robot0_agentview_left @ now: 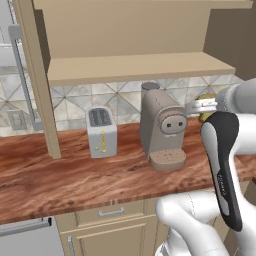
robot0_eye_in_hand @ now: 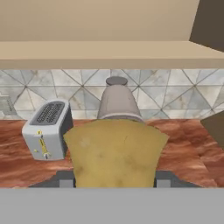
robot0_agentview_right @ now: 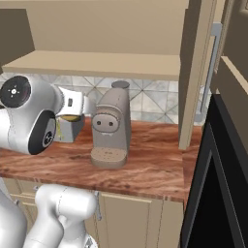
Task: Pick up the bar soap and sponge from the sink, and place them back in the cabinet, and close the cabinet doors.
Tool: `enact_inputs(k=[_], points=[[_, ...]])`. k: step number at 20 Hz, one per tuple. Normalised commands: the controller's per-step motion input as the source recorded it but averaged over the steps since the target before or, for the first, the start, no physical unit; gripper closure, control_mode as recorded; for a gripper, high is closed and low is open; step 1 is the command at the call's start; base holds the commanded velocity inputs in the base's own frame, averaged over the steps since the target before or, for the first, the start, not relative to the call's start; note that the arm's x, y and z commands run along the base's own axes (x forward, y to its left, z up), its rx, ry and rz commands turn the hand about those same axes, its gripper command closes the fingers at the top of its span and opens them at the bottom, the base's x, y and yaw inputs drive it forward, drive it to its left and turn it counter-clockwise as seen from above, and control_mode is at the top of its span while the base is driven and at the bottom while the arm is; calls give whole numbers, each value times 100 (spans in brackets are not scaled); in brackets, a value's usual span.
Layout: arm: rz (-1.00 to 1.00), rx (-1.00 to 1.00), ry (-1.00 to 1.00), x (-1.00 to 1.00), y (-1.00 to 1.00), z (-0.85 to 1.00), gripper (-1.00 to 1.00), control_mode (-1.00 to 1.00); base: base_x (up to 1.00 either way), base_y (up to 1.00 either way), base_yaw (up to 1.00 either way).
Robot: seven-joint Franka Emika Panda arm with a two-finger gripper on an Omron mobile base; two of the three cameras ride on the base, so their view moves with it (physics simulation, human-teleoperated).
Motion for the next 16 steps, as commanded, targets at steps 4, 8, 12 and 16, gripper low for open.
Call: enact_inputs(k=[4,8,12,16], points=[[4,0,-2,0,0,36,100,-100,0,0,0],[7,0,-2,0,0,29,100,-100,0,0,0],[7,0,0,0,0,28,100,-100,0,0,0],[7,0,-6,0,0,15,100,-100,0,0,0]])
